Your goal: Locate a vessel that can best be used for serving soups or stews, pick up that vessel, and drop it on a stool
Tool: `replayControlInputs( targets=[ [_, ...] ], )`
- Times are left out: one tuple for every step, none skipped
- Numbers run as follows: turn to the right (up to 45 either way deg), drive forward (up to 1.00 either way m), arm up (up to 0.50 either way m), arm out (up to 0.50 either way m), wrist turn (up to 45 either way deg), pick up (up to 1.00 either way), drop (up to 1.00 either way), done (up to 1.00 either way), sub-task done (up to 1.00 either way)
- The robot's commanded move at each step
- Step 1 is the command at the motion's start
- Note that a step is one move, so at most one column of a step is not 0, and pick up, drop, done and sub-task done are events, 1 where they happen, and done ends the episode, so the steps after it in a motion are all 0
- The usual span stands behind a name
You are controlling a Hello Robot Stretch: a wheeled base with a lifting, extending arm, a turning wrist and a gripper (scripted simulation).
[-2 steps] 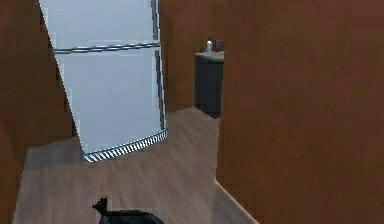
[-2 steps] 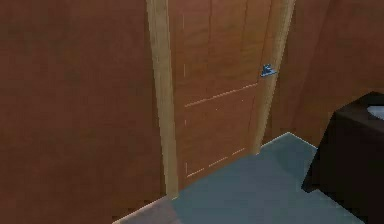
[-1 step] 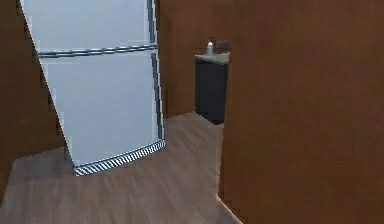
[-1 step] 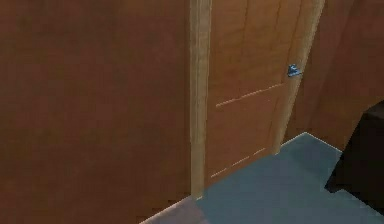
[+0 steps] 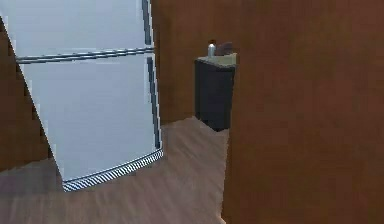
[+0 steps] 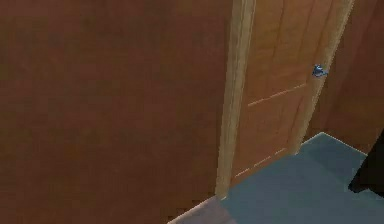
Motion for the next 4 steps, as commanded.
replayControlInputs(
  targets=[
    [45.0,0.00,0.00,0.00,0.0,0.00,0.00,0.00,0.00],
    [45.0,0.00,0.00,0.00,0.0,0.00,0.00,0.00,0.00],
    [45.0,0.00,0.00,0.00,0.0,0.00,0.00,0.00,0.00],
    [6.0,0.00,0.00,0.00,0.0,0.00,0.00,0.00,0.00]
  ],
)
